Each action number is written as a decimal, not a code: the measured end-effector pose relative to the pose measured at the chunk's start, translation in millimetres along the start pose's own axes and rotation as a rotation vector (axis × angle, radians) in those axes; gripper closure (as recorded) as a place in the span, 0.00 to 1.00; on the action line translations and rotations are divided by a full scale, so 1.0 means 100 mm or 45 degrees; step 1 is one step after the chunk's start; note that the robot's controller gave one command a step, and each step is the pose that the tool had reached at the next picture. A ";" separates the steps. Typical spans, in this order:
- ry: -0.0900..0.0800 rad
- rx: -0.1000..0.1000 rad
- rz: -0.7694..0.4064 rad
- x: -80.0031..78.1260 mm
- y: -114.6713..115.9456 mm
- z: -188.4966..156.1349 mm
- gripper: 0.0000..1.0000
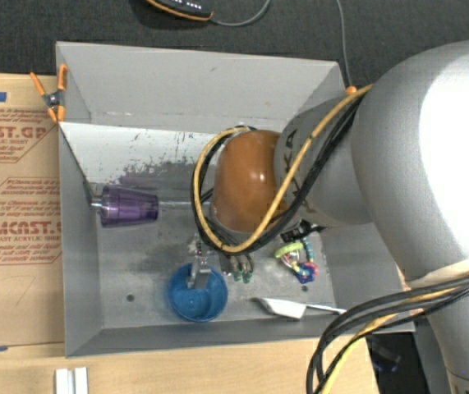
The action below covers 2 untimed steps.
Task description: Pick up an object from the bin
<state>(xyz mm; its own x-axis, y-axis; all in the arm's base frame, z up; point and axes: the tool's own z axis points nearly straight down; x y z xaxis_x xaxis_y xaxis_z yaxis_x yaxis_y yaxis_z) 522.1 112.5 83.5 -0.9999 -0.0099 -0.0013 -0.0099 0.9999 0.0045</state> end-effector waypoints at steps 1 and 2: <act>0.000 0.000 0.000 0.00 0.00 0.00 1.00; 0.005 0.001 -0.029 0.08 -0.11 -0.77 1.00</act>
Offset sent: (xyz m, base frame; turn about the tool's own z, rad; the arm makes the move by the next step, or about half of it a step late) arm -0.0088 -0.0155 0.1009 -0.0287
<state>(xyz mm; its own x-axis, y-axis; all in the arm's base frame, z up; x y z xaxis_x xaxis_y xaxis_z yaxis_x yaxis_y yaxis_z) 514.1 100.6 160.0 -0.9995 -0.0328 0.0028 -0.0328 0.9995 0.0033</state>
